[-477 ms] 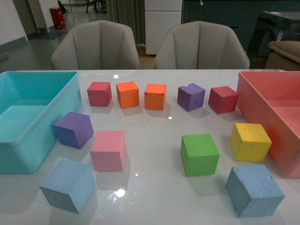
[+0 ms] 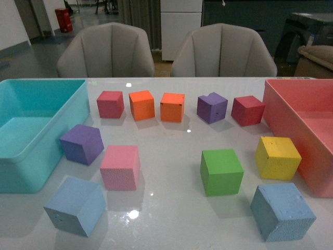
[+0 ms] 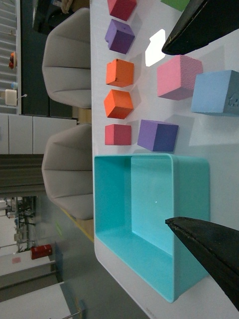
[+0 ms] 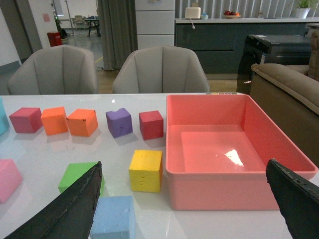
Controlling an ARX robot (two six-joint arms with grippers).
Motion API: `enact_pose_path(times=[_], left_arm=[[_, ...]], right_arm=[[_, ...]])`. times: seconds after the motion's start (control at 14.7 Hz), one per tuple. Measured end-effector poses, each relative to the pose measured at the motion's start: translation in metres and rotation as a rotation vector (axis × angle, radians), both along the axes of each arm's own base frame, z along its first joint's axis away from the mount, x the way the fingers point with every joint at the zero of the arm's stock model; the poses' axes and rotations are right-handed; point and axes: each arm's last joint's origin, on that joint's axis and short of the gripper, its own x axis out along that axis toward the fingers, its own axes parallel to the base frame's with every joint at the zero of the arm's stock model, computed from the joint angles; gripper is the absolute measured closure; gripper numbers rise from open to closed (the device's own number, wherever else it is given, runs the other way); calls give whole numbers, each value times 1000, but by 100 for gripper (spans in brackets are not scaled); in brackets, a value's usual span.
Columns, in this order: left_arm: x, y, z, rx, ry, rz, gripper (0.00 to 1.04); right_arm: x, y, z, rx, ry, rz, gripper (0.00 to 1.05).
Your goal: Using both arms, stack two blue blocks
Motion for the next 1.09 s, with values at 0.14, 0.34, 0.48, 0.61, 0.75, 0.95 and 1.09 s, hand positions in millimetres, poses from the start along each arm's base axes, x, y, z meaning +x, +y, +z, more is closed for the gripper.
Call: enact_pose_path(times=[0.14,0.34,0.48,0.61,0.75,0.95,1.09], left_arm=[[0,0,0,0,0,0,7],[0,0,0,0,0,0,7],[0,0,0,0,0,0,7],[0,0,0,0,0,0,7],[0,0,0,0,0,0,7],[0,0,0,0,0,0,7],[0,0,0,0,0,0,7]], right_arm=[[0,0,0,0,0,0,6],[0,0,0,0,0,0,6],[0,0,0,0,0,0,6],[0,0,0,0,0,0,6],[5,0,2,46,19,69,6],[45,10,51,69,-72,112,6],[91,20,61,80,35,110,6]])
